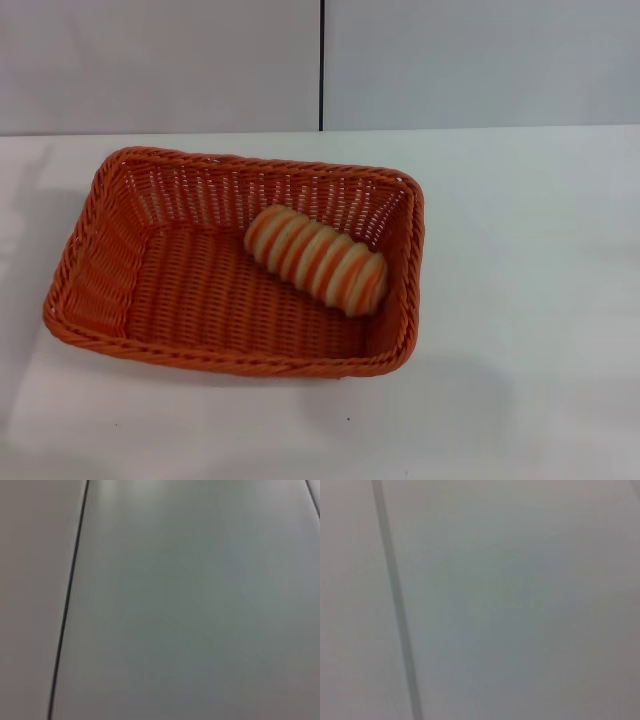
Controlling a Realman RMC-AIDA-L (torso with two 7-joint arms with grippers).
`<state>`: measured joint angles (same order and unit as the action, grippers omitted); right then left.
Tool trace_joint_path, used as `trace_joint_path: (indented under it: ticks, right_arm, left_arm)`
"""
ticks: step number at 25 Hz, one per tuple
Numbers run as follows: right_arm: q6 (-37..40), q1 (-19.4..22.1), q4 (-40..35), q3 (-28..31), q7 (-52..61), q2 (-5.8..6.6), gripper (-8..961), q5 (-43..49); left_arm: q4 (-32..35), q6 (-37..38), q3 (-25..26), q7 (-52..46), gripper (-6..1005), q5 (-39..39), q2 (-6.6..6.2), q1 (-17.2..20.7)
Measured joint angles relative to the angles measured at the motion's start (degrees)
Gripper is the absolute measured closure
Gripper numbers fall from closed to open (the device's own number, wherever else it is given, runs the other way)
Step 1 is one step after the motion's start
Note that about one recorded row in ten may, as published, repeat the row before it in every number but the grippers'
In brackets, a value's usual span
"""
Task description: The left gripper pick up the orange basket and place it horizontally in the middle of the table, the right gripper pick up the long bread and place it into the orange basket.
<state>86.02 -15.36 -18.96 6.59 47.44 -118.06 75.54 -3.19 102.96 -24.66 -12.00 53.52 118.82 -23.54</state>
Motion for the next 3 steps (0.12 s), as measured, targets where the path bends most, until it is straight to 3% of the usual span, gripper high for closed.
trace_joint_path:
  ticks: [3]
  right_arm:
    - [-0.44,-1.0,1.51,3.63,-3.26,-0.07,290,-0.13]
  left_arm:
    - [-1.68,-0.45,1.02,5.2,203,-0.15,0.01,-0.8]
